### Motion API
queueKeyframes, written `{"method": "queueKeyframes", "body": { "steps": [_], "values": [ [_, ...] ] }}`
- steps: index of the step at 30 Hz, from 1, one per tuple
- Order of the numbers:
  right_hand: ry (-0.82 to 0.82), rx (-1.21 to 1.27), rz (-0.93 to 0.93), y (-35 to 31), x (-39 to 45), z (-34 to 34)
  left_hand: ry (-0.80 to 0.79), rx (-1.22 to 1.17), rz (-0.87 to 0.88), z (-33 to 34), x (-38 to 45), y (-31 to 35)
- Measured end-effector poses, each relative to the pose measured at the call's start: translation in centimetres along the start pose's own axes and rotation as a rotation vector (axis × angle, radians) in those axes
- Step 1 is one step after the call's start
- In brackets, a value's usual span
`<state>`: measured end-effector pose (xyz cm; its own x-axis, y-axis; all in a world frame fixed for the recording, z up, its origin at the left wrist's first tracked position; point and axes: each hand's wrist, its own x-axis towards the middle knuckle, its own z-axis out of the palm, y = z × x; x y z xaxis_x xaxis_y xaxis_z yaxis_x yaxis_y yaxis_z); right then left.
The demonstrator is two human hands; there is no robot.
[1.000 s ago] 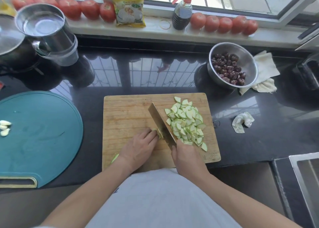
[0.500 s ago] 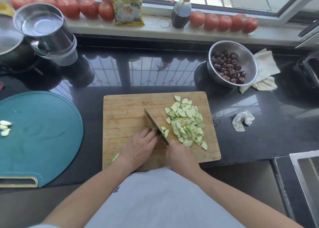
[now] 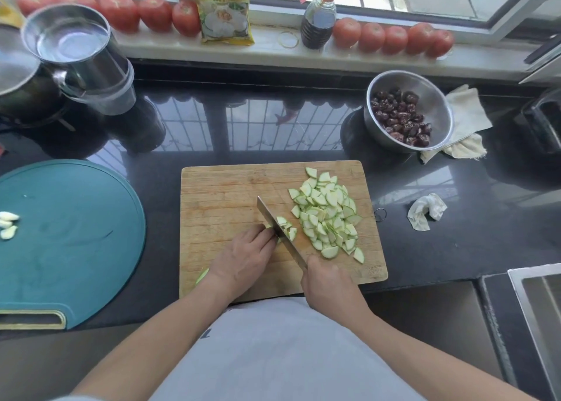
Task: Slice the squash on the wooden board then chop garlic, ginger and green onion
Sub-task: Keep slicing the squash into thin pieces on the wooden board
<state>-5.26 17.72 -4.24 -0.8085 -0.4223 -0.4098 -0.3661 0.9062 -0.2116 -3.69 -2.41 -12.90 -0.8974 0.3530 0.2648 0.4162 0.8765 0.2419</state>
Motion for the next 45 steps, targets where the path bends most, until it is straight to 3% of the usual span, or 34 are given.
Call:
{"method": "queueKeyframes", "body": {
  "steps": [13, 23, 30, 45],
  "values": [
    [0.063, 0.06, 0.008, -0.2, 0.5, 0.1, 0.004, -0.013, -0.02, -0.4, 0.0, 0.0],
    [0.023, -0.056, 0.008, -1.1, 0.8, 0.1, -0.042, 0.003, -0.017, -0.7, 0.1, 0.1],
    [0.044, 0.077, 0.058, -1.4, 1.8, 0.5, -0.053, -0.024, -0.053, -1.1, -0.2, 0.0],
    [0.023, -0.128, 0.019, -1.6, 1.4, 1.0, -0.092, -0.02, -0.063, -1.6, 0.1, 0.3]
  ]
}}
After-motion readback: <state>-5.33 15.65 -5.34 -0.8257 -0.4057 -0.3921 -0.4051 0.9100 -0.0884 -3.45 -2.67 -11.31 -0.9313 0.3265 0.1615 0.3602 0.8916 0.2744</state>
